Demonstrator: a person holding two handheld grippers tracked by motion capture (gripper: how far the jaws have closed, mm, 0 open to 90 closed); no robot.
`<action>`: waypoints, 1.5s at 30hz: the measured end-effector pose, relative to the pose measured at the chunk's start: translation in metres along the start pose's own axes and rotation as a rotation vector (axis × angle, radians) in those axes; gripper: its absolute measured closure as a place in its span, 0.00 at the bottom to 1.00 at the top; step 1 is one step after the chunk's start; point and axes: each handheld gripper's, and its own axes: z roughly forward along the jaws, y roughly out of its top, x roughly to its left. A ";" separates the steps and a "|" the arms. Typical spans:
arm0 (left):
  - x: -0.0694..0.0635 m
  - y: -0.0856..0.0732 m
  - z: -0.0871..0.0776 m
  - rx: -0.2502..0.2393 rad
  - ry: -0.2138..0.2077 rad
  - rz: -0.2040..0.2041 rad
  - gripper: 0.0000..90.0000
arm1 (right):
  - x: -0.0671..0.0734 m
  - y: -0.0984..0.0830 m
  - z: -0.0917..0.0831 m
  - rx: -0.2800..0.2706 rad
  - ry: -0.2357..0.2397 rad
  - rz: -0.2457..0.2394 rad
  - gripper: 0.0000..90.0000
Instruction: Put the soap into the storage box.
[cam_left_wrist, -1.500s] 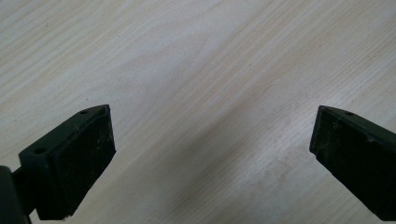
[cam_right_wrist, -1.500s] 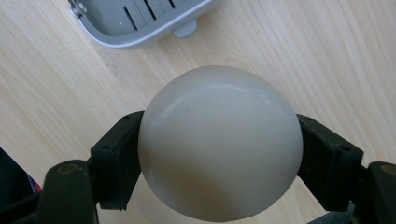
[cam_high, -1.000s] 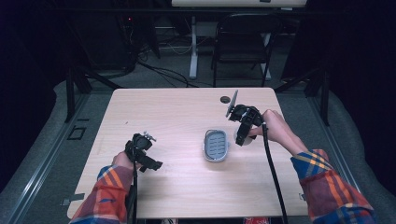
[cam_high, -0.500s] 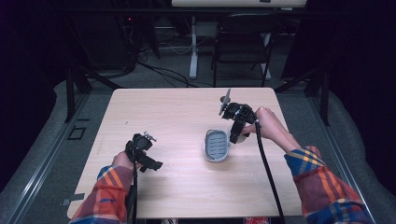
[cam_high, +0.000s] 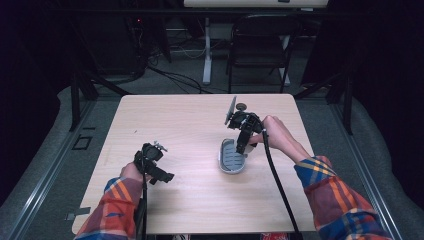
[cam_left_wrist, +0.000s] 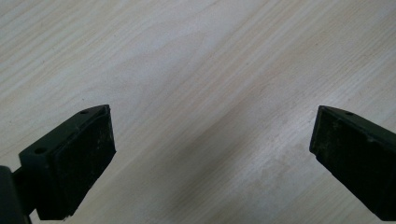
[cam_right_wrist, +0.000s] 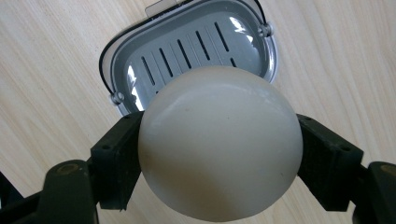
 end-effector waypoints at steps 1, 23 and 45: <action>0.000 0.000 0.000 0.001 -0.001 -0.001 0.00 | 0.000 0.001 0.001 0.001 0.005 0.000 0.26; 0.000 0.000 0.000 0.001 -0.004 0.000 0.00 | 0.011 0.026 0.043 0.015 0.043 -0.026 0.26; 0.000 0.000 0.000 0.002 -0.005 0.001 0.00 | 0.015 0.025 0.060 0.007 0.026 -0.038 0.25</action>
